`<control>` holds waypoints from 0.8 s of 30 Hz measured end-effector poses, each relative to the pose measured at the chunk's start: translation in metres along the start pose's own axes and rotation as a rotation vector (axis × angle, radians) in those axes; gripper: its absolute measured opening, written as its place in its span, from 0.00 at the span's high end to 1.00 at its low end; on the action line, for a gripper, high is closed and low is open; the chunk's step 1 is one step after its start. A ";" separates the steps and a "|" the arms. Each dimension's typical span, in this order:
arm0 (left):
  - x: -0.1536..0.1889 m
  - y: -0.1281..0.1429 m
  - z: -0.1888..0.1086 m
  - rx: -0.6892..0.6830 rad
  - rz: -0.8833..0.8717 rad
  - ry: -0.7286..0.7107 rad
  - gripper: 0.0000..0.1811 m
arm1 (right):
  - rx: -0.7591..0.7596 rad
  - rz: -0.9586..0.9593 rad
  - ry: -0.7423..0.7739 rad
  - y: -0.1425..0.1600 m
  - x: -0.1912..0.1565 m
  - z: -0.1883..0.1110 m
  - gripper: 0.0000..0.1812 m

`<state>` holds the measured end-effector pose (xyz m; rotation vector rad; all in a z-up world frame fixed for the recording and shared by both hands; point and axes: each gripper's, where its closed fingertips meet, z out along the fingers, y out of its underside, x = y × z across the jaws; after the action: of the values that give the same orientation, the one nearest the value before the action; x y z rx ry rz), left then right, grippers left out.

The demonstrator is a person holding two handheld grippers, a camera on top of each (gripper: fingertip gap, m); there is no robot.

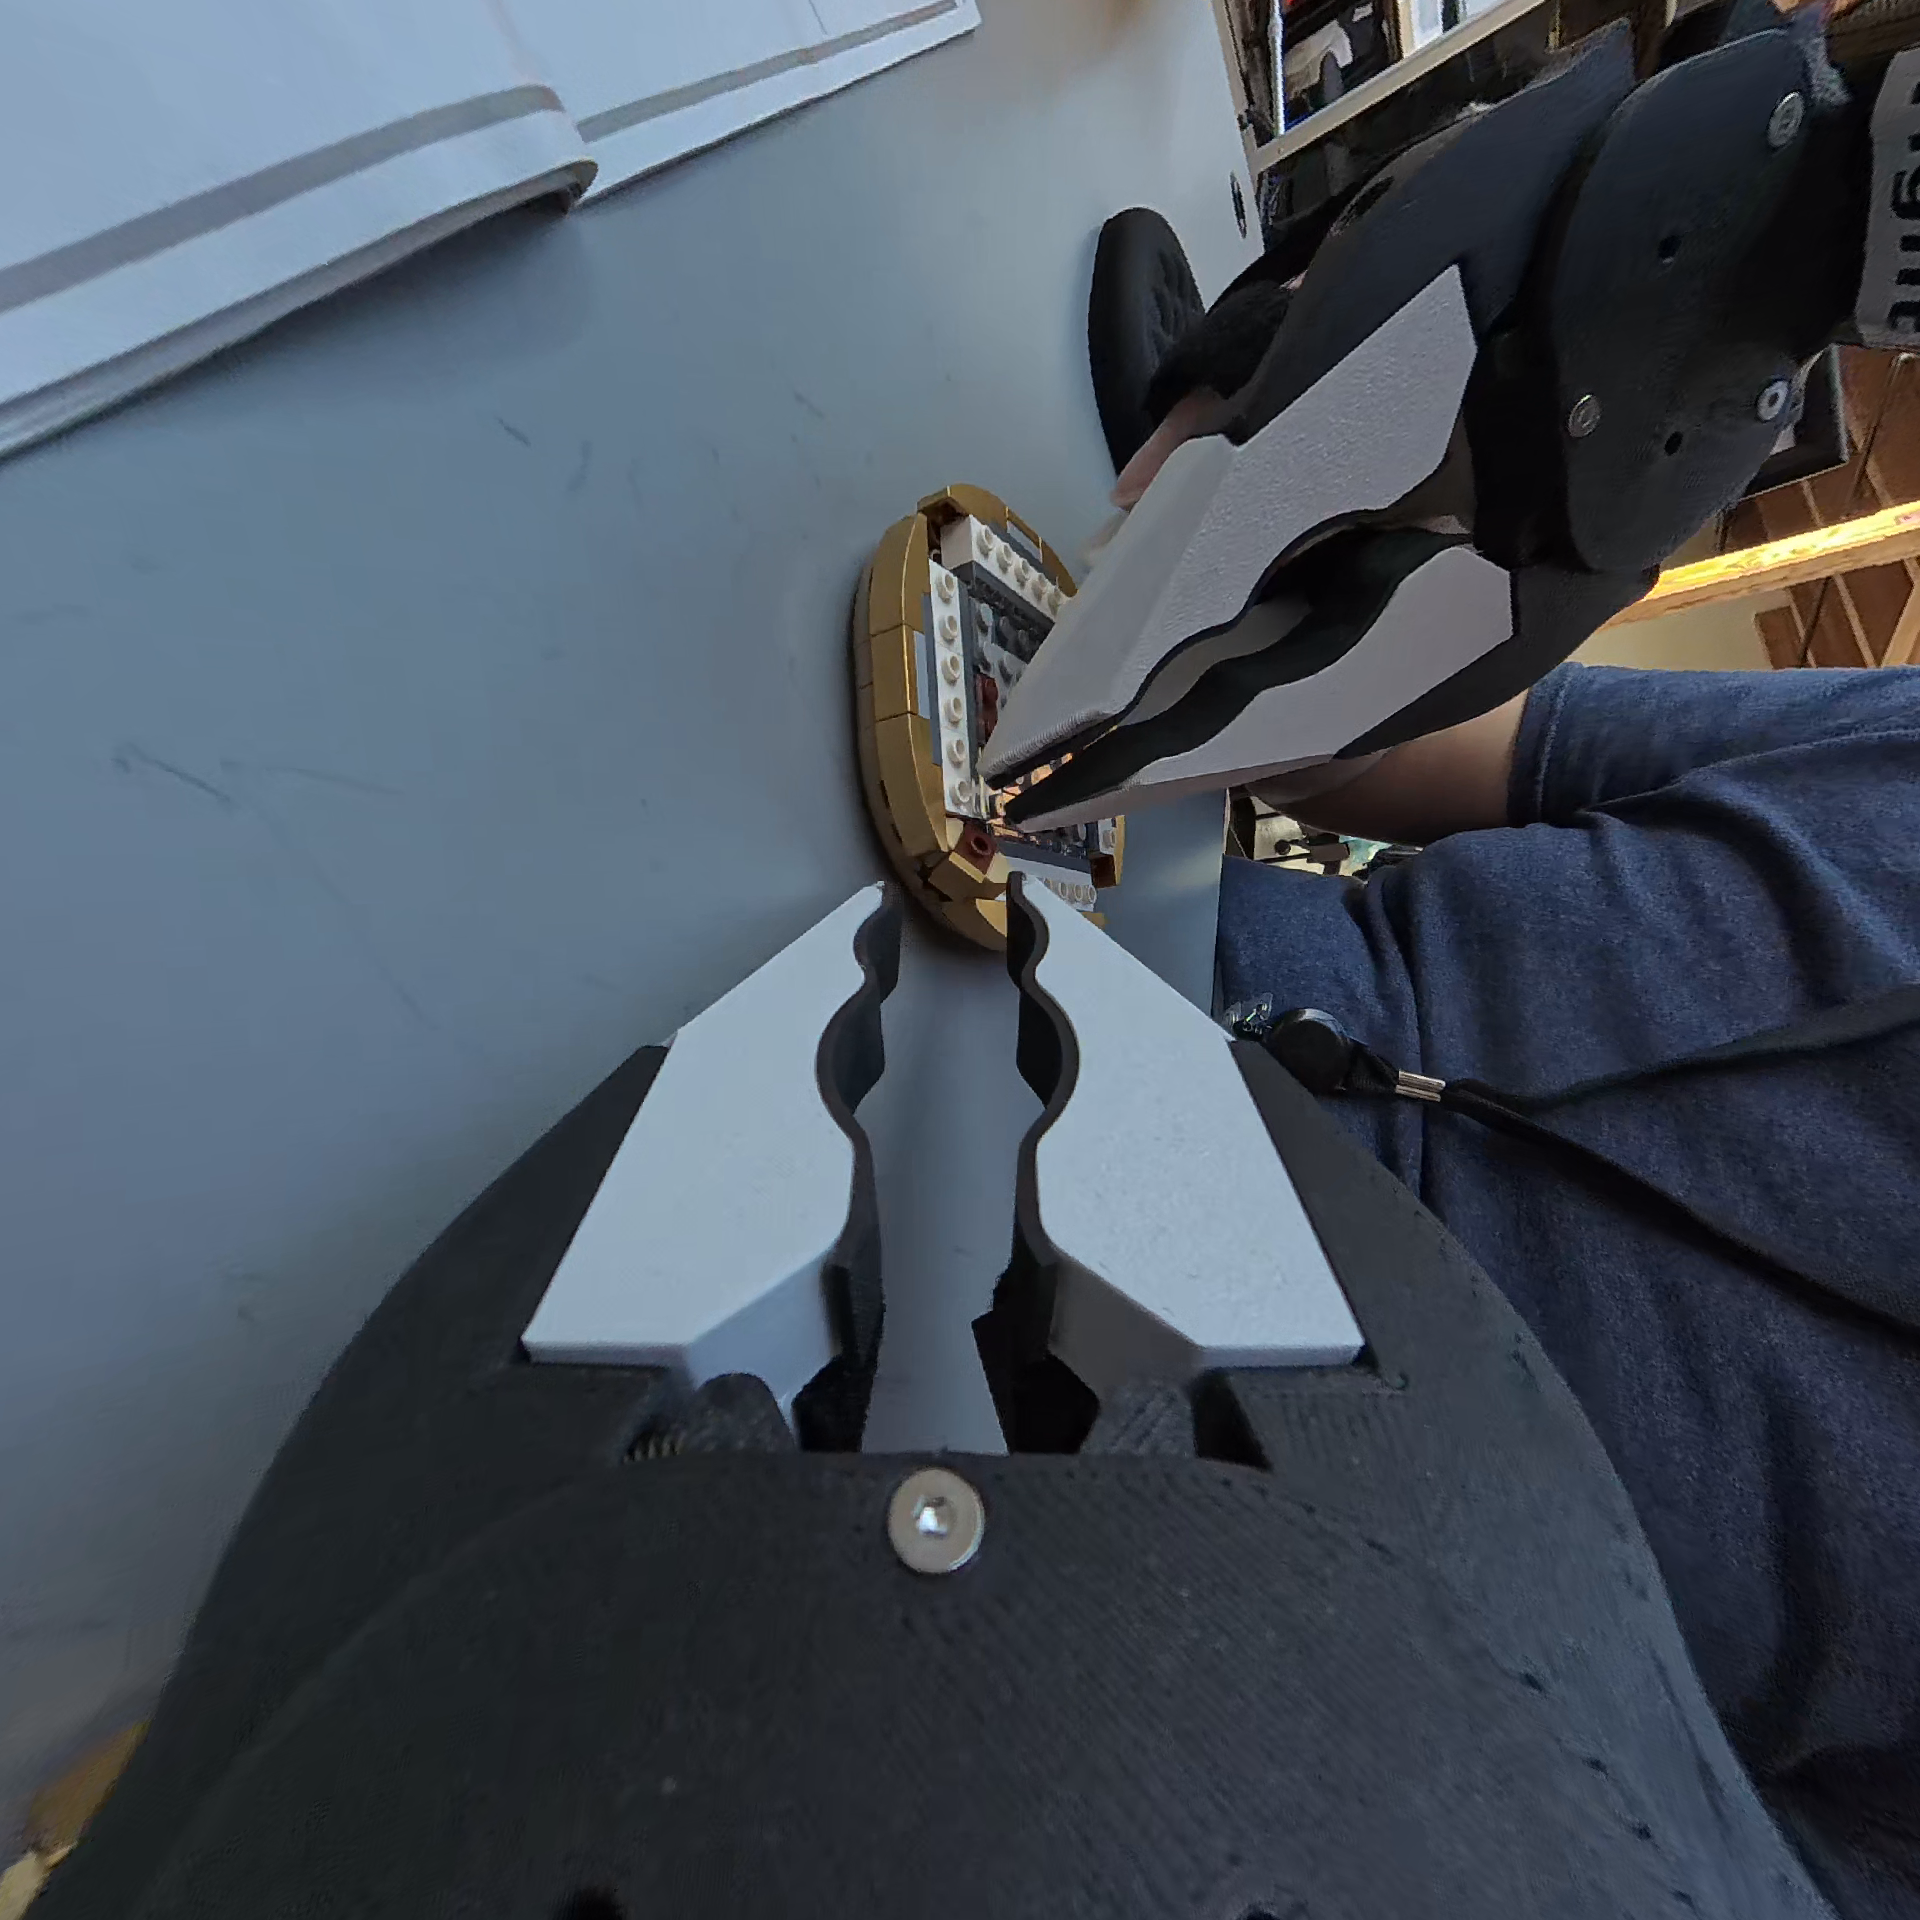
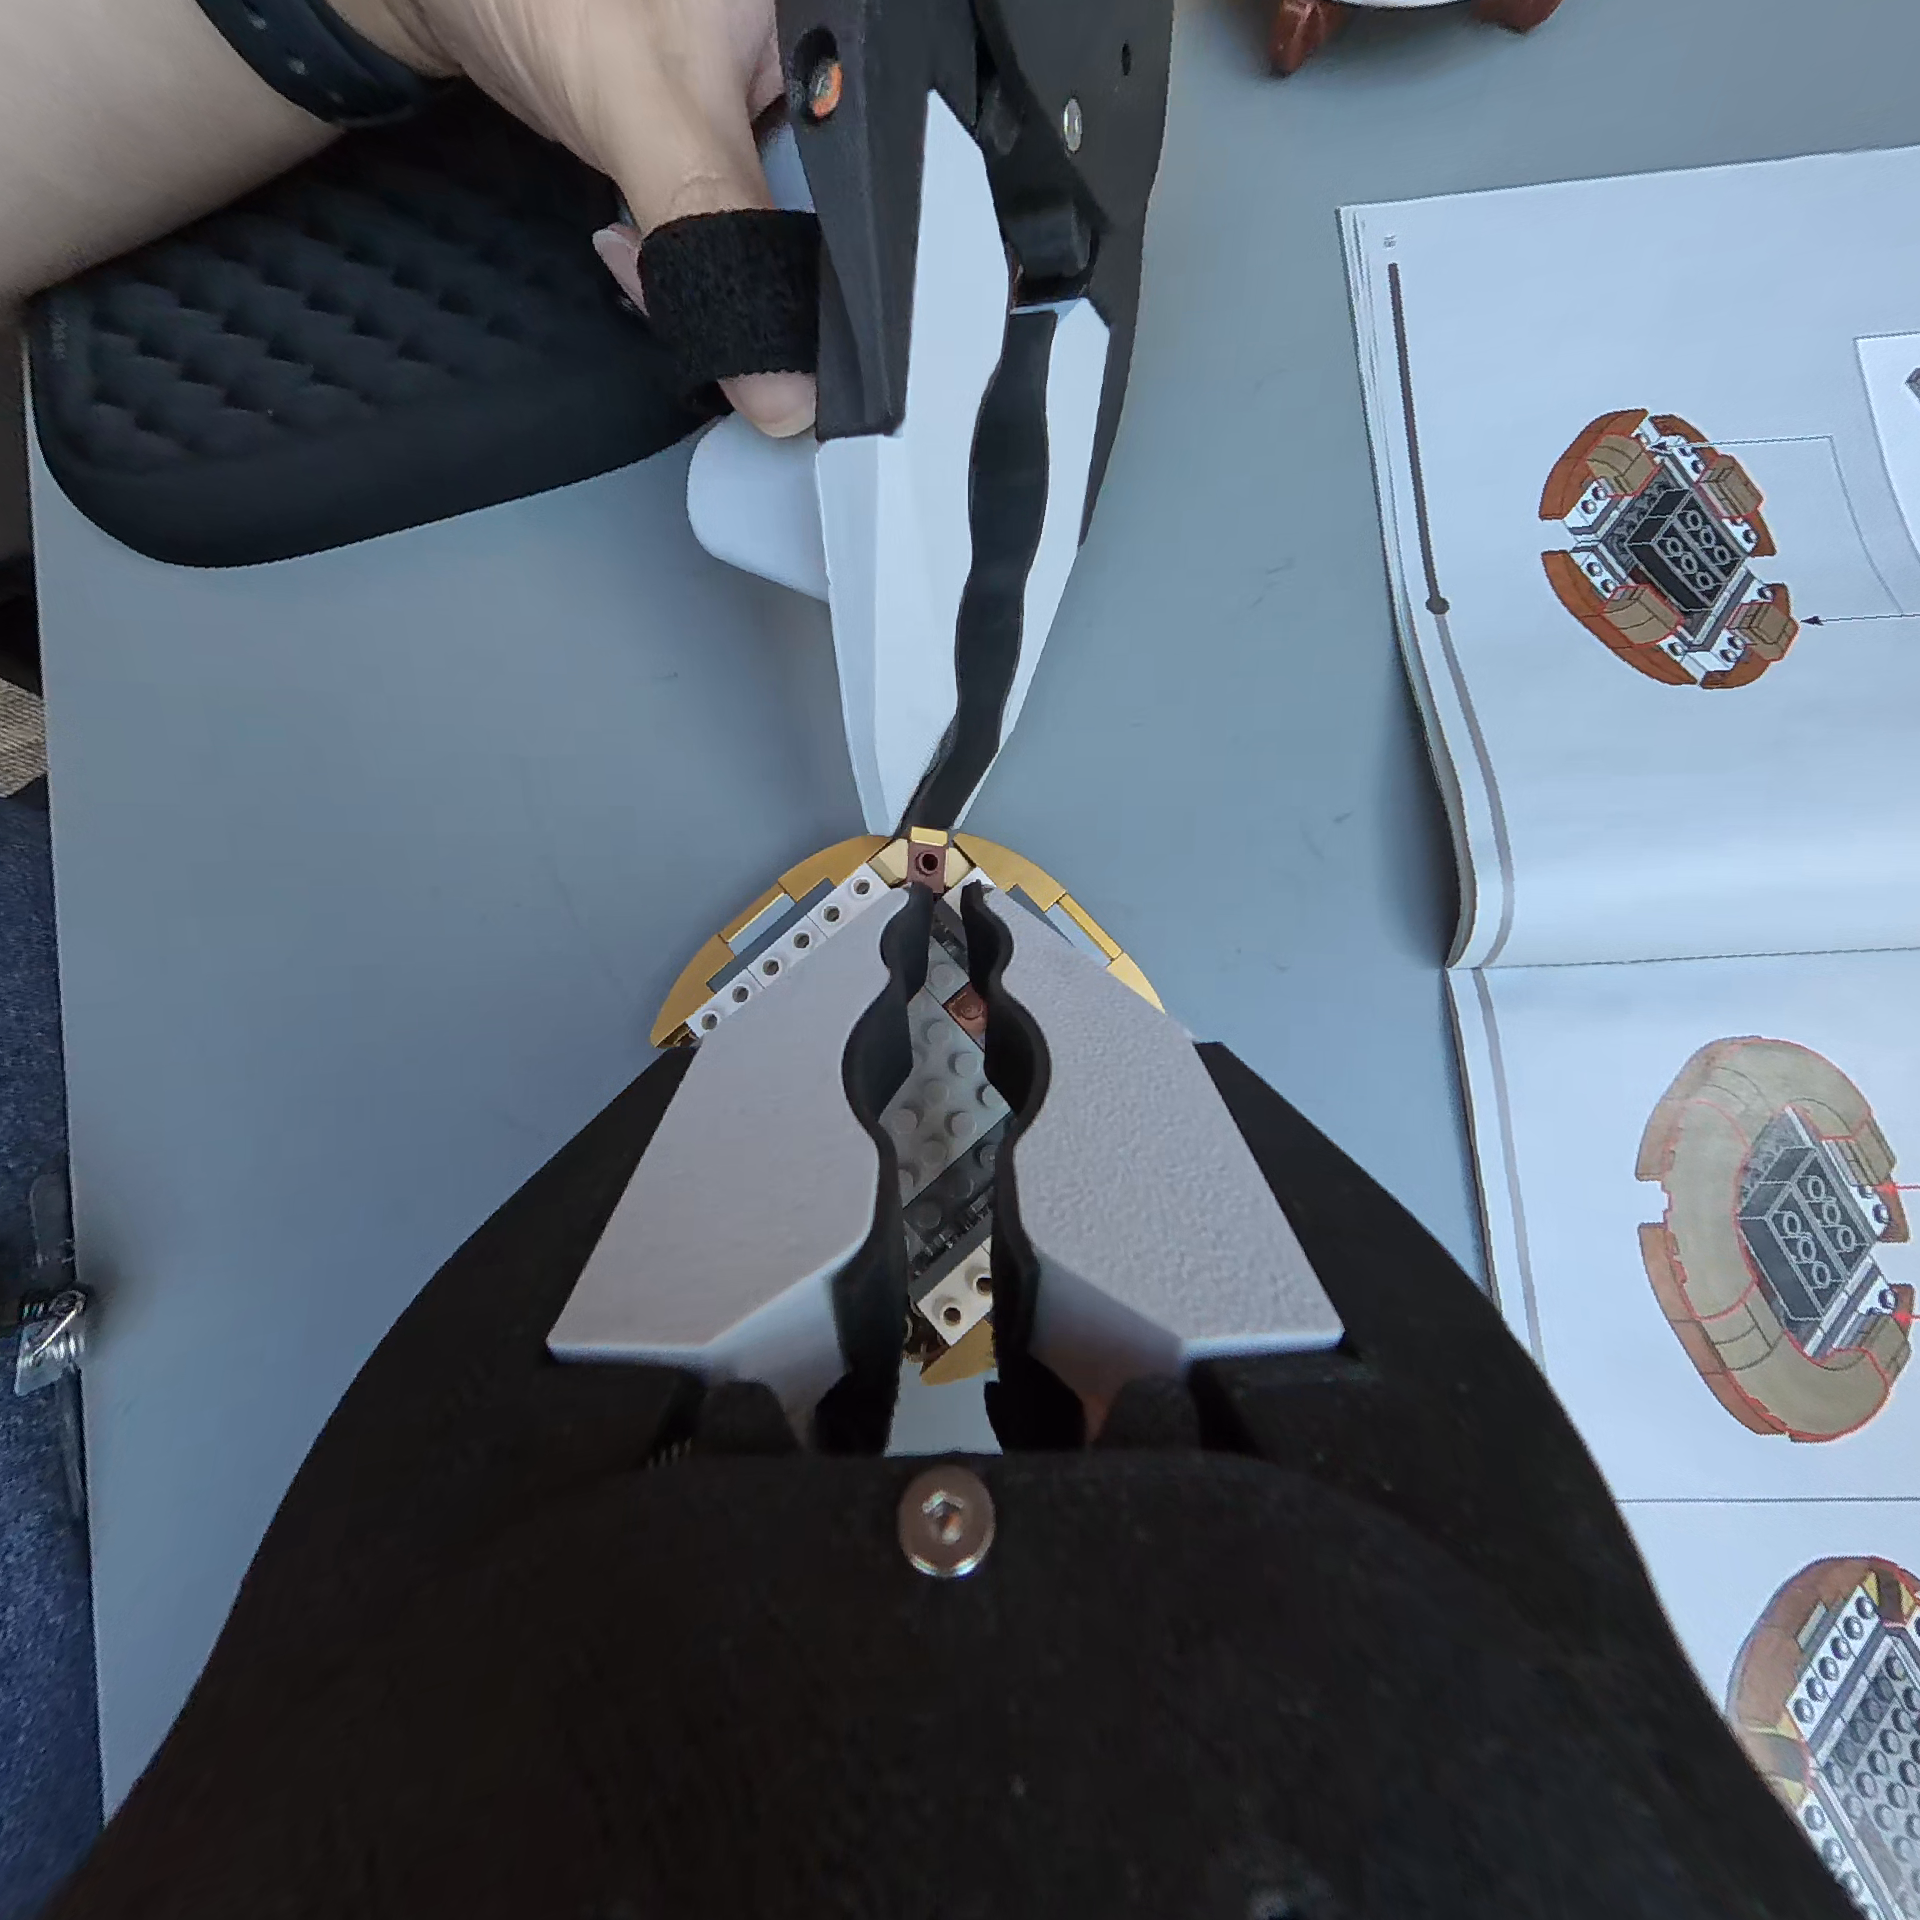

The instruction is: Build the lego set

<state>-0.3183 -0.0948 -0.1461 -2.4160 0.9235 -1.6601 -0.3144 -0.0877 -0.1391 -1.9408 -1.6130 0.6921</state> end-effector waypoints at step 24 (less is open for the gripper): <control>0.003 -0.003 0.001 0.019 -0.145 0.099 1.00 | -0.012 0.017 0.036 0.008 0.013 -0.005 0.97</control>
<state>-0.3156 -0.0944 -0.1429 -2.4613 0.7563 -1.8430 -0.3034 -0.0765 -0.1411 -1.9662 -1.5841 0.6522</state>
